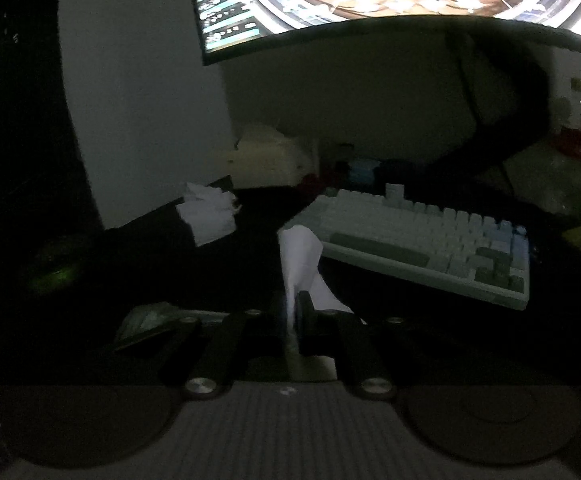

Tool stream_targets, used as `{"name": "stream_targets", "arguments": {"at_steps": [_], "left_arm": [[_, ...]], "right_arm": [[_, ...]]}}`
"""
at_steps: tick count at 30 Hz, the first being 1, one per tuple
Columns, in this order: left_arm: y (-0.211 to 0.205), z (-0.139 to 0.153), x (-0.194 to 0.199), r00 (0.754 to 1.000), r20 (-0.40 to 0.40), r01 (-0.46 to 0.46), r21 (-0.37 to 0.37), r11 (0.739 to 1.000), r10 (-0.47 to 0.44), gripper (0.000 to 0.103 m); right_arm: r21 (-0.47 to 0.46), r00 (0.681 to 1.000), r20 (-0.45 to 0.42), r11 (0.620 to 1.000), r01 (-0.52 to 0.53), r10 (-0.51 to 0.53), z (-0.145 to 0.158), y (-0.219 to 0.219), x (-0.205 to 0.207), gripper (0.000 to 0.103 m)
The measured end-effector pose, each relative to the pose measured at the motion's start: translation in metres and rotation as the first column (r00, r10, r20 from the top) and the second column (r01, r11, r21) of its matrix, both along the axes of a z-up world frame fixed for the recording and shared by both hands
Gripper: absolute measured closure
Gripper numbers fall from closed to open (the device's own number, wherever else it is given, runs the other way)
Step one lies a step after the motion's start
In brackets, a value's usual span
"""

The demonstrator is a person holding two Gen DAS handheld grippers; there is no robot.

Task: Clean container
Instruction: 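Scrub the jar's inner wall with the right tool's towel while the left tool holds it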

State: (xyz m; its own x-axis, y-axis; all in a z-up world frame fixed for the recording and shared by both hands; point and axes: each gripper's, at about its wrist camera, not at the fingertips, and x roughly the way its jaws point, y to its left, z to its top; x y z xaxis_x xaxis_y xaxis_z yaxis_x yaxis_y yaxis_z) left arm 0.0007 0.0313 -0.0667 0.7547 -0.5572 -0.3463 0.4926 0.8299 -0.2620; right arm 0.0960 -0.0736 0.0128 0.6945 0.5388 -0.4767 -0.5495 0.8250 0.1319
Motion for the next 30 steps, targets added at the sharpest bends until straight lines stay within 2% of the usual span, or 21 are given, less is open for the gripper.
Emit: {"name": "stream_targets", "arguments": {"at_steps": [7,10,30], "left_arm": [[0.0,0.001,0.003,1.0,0.004,0.0,0.005,1.0,0.0,0.029],[-0.001,0.0,0.003,1.0,0.005,0.002,0.007,1.0,-0.002,0.028],[-0.002,-0.001,-0.002,1.0,0.007,0.005,0.01,1.0,-0.005,0.028]], "right_arm": [[0.024,1.0,-0.022,1.0,-0.012,0.013,0.0,0.003,0.0,0.095],[0.044,0.997,-0.024,0.996,-0.072,0.073,0.002,0.007,-0.006,0.095],[0.058,0.996,-0.033,0.996,-0.075,0.077,0.002,0.005,-0.006,0.095]]}}
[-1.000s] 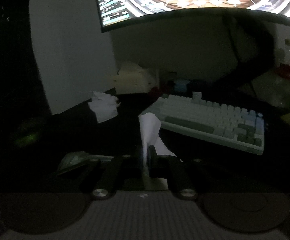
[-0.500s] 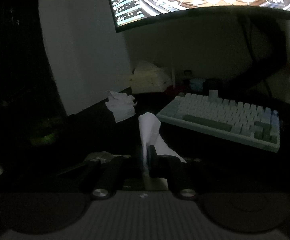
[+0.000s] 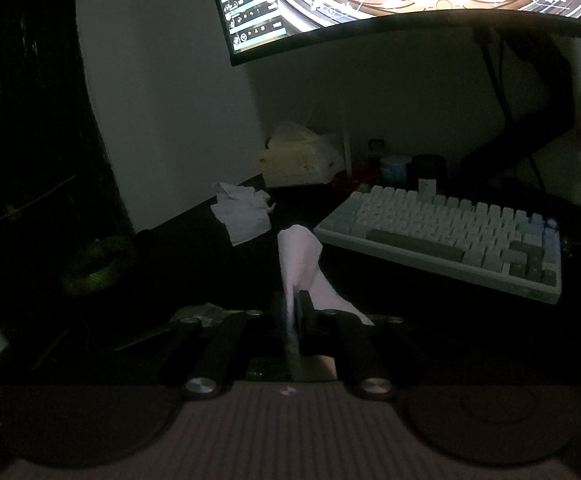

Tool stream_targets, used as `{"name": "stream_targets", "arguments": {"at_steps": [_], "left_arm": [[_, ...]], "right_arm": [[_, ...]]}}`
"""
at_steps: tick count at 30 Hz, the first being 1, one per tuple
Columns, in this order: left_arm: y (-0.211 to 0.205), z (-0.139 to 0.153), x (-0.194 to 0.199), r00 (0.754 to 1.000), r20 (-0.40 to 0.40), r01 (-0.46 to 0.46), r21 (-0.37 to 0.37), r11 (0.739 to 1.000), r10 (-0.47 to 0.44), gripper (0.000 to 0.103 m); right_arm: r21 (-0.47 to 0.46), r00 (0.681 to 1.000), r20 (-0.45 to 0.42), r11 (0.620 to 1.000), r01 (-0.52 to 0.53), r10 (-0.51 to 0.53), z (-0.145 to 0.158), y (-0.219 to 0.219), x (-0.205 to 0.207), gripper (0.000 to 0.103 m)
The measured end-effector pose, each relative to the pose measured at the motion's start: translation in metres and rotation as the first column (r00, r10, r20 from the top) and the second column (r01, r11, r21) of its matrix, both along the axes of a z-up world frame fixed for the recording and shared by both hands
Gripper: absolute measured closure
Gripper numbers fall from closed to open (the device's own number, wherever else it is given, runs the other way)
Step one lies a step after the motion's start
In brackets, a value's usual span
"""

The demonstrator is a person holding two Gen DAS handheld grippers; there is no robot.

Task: Clean container
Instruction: 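Scrub the jar's inner wall with the right tool's towel while the left tool holds it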

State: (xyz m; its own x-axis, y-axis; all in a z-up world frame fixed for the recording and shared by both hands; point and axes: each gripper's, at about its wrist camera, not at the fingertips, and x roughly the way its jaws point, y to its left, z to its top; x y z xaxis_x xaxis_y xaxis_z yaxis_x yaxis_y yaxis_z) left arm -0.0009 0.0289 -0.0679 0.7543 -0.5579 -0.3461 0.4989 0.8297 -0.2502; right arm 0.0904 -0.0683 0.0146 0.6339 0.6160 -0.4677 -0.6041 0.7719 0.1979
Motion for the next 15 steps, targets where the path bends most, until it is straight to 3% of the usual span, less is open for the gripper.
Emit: {"name": "stream_targets", "arguments": {"at_steps": [15], "left_arm": [[0.0032,-0.0001,-0.0043,1.0,-0.001,0.002,-0.003,1.0,-0.002,0.028]], "right_arm": [[0.009,1.0,-0.004,1.0,-0.012,0.012,-0.0028,-0.001,0.0014,0.095]]}}
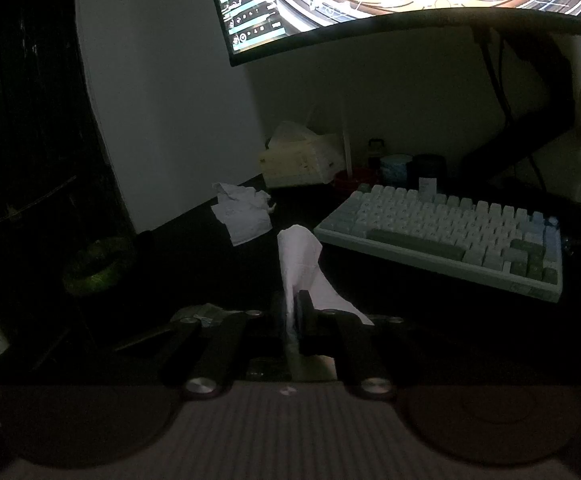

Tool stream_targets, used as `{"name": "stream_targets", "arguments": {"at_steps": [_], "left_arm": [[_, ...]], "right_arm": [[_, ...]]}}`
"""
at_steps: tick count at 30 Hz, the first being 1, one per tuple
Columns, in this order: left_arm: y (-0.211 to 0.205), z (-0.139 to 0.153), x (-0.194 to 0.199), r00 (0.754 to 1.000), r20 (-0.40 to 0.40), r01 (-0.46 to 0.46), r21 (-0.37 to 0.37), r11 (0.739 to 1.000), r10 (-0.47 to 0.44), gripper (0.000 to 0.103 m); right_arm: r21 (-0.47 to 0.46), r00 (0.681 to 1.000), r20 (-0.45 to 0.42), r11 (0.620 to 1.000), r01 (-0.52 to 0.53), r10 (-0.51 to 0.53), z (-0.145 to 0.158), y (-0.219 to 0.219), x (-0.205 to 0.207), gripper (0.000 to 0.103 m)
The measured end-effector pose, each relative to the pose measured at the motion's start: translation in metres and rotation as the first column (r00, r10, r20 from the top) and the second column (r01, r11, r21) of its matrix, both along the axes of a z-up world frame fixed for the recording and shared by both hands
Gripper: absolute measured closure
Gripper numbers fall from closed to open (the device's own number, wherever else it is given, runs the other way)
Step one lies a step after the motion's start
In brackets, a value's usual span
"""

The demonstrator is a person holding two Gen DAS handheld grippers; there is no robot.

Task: Clean container
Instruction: 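Scrub the jar's inner wall with the right tool's towel while the left tool holds it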

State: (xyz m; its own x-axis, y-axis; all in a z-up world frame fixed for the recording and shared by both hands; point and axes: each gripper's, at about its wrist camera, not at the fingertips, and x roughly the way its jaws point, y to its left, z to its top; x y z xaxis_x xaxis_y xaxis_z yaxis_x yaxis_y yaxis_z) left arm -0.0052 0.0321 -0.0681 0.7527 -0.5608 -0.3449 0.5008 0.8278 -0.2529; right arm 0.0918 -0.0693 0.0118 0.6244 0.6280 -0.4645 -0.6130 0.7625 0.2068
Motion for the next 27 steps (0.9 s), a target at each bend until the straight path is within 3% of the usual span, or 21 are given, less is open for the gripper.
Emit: {"name": "stream_targets", "arguments": {"at_steps": [27], "left_arm": [[-0.0054,0.0,0.0021,1.0,-0.001,-0.016,0.001,1.0,0.016,0.028]], "right_arm": [[0.002,1.0,-0.003,1.0,0.002,-0.002,0.0009,-0.0025,0.0014,0.095]]}}
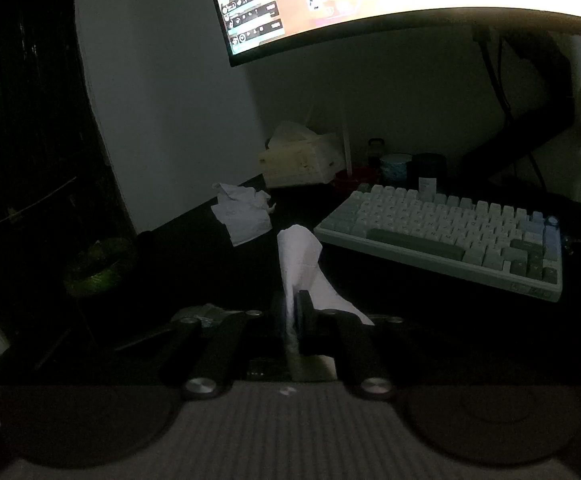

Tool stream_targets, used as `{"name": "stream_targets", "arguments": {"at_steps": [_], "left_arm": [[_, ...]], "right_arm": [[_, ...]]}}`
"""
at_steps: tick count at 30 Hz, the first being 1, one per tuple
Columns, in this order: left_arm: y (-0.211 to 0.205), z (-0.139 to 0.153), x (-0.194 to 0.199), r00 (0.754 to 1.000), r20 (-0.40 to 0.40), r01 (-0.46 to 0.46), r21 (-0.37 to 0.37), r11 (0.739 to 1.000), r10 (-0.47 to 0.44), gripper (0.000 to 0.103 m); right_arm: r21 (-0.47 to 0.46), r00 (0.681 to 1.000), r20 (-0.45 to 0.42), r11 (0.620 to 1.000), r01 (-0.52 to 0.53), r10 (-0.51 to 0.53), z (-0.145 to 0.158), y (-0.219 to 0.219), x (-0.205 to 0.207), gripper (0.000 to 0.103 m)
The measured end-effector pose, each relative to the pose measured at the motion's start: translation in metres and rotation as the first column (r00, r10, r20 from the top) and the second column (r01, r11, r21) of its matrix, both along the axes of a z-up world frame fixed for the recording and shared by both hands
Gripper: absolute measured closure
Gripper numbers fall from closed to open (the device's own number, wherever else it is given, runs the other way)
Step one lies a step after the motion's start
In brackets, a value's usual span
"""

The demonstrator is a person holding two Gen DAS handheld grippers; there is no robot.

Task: Clean container
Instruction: 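Scrub the jar's inner wall with the right tool's towel while the left tool holds it, then rotate the towel inside the jar with the right tool while the left tool holds it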

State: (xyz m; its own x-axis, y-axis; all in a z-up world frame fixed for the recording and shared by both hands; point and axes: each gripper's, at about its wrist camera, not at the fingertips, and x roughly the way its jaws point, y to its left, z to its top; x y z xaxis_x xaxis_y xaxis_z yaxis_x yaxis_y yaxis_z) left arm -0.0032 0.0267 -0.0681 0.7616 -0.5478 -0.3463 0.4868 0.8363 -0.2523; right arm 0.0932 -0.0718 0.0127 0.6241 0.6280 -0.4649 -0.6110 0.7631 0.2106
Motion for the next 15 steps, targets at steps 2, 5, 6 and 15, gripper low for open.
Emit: {"name": "stream_targets", "arguments": {"at_steps": [2,5,6,15], "left_arm": [[0.0001,-0.0004,0.0006,1.0,-0.001,0.0,0.0,1.0,0.0,0.028],[-0.0033,-0.0001,0.0014,1.0,-0.001,-0.007,-0.002,1.0,0.007,0.028],[-0.0047,0.0003,0.0015,1.0,-0.001,-0.009,-0.001,1.0,0.009,0.028],[-0.0049,-0.0009,0.0062,1.0,0.001,-0.009,0.002,1.0,0.009,0.028]], "right_arm": [[0.0,1.0,-0.001,1.0,0.005,-0.005,0.0001,0.0012,-0.001,0.095],[0.003,1.0,-0.003,1.0,-0.001,0.001,-0.0008,-0.001,0.0006,0.095],[0.006,1.0,-0.007,1.0,-0.002,0.002,-0.001,-0.0015,0.001,0.095],[0.001,1.0,-0.008,1.0,-0.004,0.004,-0.0006,-0.0023,0.0016,0.096]]}}
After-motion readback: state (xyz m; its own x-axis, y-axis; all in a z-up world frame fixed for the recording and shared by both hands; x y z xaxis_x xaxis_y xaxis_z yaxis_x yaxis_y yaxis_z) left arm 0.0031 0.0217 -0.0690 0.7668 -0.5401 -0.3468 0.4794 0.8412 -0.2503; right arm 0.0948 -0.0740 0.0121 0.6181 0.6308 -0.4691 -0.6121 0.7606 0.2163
